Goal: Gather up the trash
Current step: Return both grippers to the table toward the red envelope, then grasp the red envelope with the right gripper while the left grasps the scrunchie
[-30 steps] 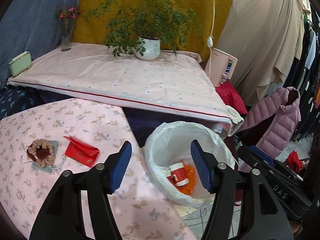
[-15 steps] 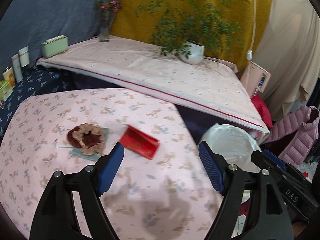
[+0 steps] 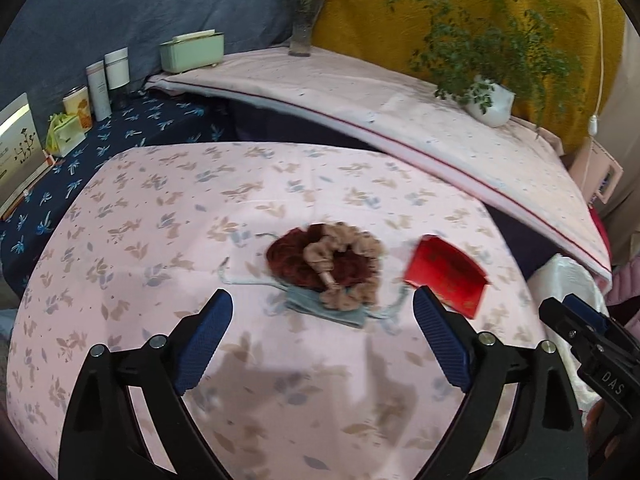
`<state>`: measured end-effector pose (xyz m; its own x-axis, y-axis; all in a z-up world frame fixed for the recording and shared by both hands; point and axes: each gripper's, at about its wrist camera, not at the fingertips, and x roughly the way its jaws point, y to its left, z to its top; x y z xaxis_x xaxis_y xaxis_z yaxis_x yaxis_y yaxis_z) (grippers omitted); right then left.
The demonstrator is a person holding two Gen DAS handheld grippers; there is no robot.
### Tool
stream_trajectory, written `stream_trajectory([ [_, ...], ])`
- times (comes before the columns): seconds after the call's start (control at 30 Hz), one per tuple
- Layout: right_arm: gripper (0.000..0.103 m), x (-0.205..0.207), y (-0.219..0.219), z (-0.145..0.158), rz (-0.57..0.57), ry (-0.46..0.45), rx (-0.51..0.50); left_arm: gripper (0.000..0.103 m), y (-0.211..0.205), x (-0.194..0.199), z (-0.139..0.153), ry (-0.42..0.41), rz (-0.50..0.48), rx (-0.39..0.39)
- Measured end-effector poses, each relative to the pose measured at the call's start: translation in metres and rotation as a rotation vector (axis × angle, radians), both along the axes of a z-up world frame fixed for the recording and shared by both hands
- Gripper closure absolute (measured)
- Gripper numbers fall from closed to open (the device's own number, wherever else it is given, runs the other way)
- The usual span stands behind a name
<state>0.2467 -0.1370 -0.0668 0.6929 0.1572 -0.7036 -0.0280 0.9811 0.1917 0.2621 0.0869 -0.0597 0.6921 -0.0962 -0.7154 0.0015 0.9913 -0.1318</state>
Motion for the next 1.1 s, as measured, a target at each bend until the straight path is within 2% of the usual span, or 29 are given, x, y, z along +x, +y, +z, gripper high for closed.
stream_trajectory([
  [0.23,0.041,0.052,0.021,-0.029,0.017,0.053,-0.002,0.017,0.017,0.038,-0.020,0.038,-0.001,-0.023],
  [0.3,0.041,0.064,0.023,-0.037,0.012,0.065,0.002,0.022,0.016,0.047,-0.023,0.041,-0.018,-0.031],
  [0.37,0.041,0.072,0.023,-0.045,0.001,0.081,0.007,0.038,0.013,0.054,-0.027,0.047,-0.039,-0.029],
  [0.43,0.043,0.078,0.022,-0.050,-0.012,0.095,0.016,0.044,0.011,0.059,-0.029,0.051,-0.062,-0.034],
  [0.5,0.051,0.081,0.023,-0.053,-0.013,0.101,0.026,0.052,0.007,0.062,-0.029,0.044,-0.078,-0.030],
  [0.57,0.070,0.083,0.023,-0.055,-0.016,0.113,0.029,0.071,0.003,0.064,-0.030,0.048,-0.103,-0.031],
  [0.6,0.075,0.084,0.024,-0.056,-0.014,0.119,0.033,0.076,0.001,0.065,-0.030,0.052,-0.116,-0.032],
  [0.67,0.091,0.084,0.026,-0.057,-0.003,0.124,0.035,0.091,-0.002,0.065,-0.031,0.058,-0.132,-0.026],
  [0.77,0.101,0.080,0.029,-0.056,0.000,0.119,0.024,0.095,-0.004,0.060,-0.028,0.041,-0.141,-0.018],
  [1.1,0.102,0.055,0.021,-0.022,-0.007,0.036,0.015,0.098,-0.010,0.041,0.003,-0.016,-0.160,-0.059],
])
